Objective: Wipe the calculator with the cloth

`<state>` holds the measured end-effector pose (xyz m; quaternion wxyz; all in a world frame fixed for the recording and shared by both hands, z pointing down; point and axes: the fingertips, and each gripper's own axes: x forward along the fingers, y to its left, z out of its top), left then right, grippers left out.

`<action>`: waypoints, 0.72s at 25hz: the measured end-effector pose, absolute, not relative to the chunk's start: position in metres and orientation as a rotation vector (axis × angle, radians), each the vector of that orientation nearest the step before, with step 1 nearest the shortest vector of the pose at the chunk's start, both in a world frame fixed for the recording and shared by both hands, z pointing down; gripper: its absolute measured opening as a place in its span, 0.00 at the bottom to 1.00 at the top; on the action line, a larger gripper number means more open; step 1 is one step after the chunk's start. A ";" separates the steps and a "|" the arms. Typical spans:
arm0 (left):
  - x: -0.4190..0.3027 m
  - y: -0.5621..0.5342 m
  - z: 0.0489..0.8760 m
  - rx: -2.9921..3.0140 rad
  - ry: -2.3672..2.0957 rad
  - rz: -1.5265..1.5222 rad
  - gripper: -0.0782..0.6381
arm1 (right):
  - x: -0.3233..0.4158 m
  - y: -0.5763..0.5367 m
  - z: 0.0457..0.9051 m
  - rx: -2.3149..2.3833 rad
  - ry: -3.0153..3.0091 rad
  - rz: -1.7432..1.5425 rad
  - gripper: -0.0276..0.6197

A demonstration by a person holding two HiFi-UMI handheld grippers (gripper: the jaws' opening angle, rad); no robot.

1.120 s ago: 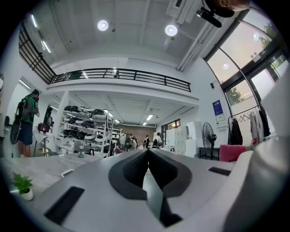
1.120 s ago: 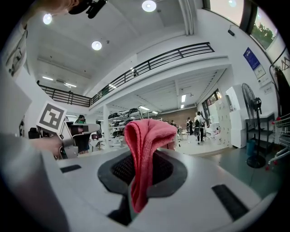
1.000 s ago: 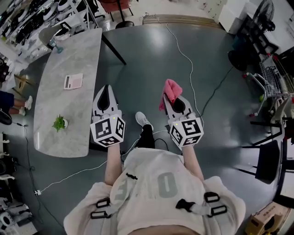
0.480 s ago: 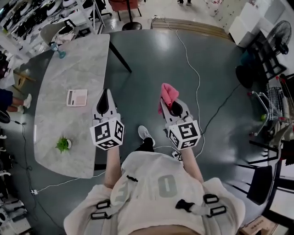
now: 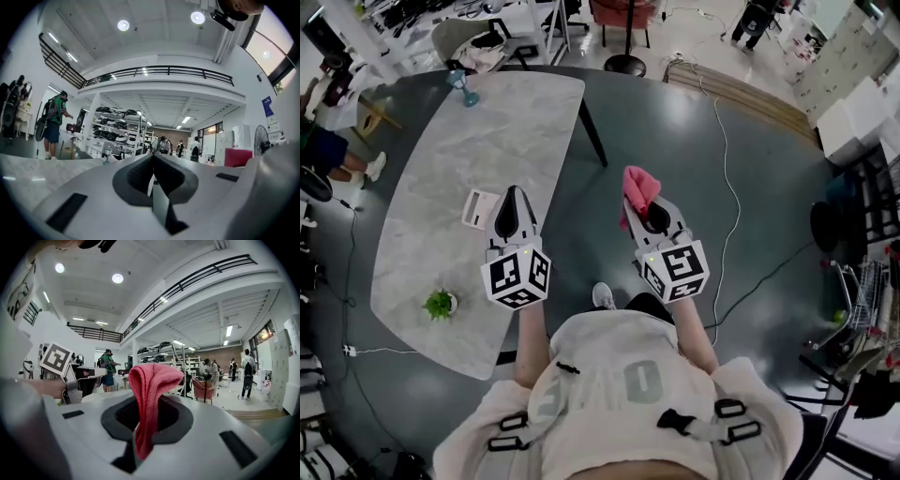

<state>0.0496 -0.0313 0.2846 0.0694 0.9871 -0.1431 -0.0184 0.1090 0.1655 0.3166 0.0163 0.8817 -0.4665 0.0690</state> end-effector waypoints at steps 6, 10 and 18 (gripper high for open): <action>0.026 -0.084 0.284 2.891 -0.674 -0.083 0.14 | 0.125 0.104 0.304 2.605 -1.626 0.155 0.13; 0.007 -0.107 0.283 2.831 -0.832 -0.102 0.14 | 0.133 0.069 0.300 2.510 -1.754 0.131 0.13; -0.053 -0.160 0.284 2.678 -1.244 -0.148 0.14 | 0.124 -0.043 0.295 2.183 -2.078 0.041 0.13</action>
